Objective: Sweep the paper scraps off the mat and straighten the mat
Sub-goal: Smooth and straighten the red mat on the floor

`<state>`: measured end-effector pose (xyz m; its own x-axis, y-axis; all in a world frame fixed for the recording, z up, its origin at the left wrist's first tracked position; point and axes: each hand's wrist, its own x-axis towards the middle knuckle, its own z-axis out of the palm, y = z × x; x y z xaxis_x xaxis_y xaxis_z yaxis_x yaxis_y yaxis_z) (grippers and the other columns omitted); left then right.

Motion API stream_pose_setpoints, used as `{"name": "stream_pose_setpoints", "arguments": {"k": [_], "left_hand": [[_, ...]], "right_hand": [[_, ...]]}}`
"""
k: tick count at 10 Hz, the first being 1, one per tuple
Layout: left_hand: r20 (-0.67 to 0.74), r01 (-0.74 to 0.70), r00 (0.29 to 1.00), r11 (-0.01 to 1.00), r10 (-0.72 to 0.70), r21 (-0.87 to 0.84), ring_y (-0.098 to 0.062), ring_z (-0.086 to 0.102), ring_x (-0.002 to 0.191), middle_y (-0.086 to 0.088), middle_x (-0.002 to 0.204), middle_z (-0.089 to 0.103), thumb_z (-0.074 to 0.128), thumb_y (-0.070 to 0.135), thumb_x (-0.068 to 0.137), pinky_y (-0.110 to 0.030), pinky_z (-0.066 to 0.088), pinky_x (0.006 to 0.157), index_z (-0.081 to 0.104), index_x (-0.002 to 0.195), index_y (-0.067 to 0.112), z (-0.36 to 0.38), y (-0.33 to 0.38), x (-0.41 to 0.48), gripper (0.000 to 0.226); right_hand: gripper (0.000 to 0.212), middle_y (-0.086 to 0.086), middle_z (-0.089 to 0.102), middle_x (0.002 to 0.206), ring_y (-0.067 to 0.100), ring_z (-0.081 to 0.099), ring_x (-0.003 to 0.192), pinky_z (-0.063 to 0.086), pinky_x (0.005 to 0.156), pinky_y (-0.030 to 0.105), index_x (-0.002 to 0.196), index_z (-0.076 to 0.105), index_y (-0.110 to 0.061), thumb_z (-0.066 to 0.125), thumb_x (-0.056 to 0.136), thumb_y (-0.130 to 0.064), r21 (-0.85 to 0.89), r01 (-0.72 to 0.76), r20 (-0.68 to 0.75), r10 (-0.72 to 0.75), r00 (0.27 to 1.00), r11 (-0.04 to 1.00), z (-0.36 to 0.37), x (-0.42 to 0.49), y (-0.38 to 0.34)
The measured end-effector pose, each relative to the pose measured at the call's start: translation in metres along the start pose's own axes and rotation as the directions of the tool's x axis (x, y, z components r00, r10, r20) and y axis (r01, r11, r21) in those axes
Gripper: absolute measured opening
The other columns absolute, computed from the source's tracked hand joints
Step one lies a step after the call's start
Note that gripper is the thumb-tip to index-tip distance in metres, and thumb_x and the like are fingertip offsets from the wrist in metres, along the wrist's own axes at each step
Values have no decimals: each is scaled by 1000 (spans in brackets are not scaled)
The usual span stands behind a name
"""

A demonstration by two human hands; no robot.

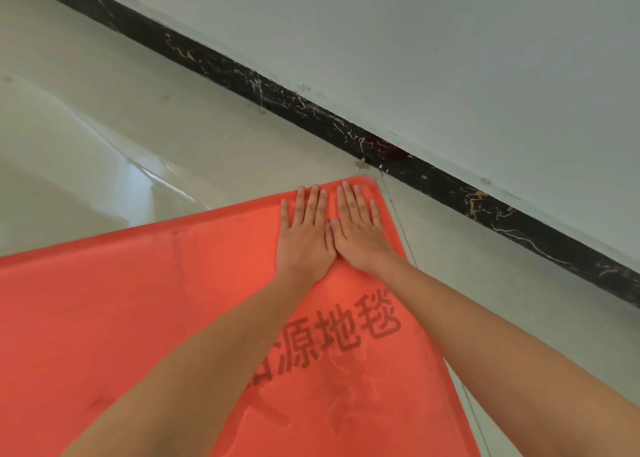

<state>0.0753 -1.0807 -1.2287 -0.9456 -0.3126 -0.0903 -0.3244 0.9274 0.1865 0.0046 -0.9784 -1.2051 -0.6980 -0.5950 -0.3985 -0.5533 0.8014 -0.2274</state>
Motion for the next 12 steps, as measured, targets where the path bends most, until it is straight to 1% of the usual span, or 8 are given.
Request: {"name": "stream_pose_setpoints", "arguments": {"k": [3,5,7,8,9,10,11,12], "left_hand": [[2,11,1000,1000,-11,5,-23,-8,151,-2,165,4,9,36,101,-52,-3,120,3,157,16,1,2,0,60],[8,27,1000,1000,-27,10,-22,-7,151,-1,165,5,6,37,99,-55,-4,119,4,157,17,1,2,0,61],[22,23,1000,1000,-22,-16,-19,-9,151,2,165,2,6,38,96,-51,-7,119,3,157,20,2,0,2,63],[59,30,998,999,-29,-26,-17,-12,150,4,165,0,3,40,94,-50,-10,119,2,157,21,-1,-2,5,66],[107,22,994,999,-19,-27,-16,-17,149,5,164,-7,-3,42,92,-48,-14,118,-4,156,23,-4,1,8,67],[82,41,996,999,-42,14,-19,-12,150,3,165,-1,6,40,98,-50,-8,119,2,157,20,-4,2,2,62],[139,58,989,998,-59,14,-20,-14,150,4,164,-6,4,41,98,-51,-7,120,-2,157,20,-11,6,3,62],[284,58,958,997,-40,-54,-16,-22,148,3,163,-19,7,37,102,-50,-11,119,-15,154,20,-37,7,11,59]], "right_hand": [[61,-4,-37,153,10,-36,137,-21,116,40,146,-28,-18,9,102,-37,28,2,120,-5,993,1000,-9,5,2],[61,-6,-39,152,10,-39,136,-22,114,40,145,-29,-19,9,102,-37,41,-6,163,-1,987,999,-12,7,2],[60,-7,-41,150,10,-41,134,-23,114,40,144,-30,-20,9,102,-38,62,-1,173,-9,985,998,-12,9,4],[60,-7,-40,151,11,-40,135,-22,115,41,146,-29,-20,8,102,-37,70,10,149,-21,989,998,-10,9,4],[60,-5,-39,152,12,-38,137,-20,116,42,147,-28,-19,8,102,-36,70,7,103,-15,995,998,-8,7,5],[59,-4,-37,153,14,-36,139,-19,116,43,148,-26,-17,7,102,-35,51,-7,80,3,997,999,-7,2,-1],[59,-2,-36,154,15,-35,139,-17,117,43,148,-25,-15,5,102,-35,8,-45,75,44,996,999,-9,2,-4],[58,-3,-34,155,14,-31,141,-15,118,42,147,-25,-17,4,103,-39,22,-108,123,104,987,994,-28,-3,-10]]}}
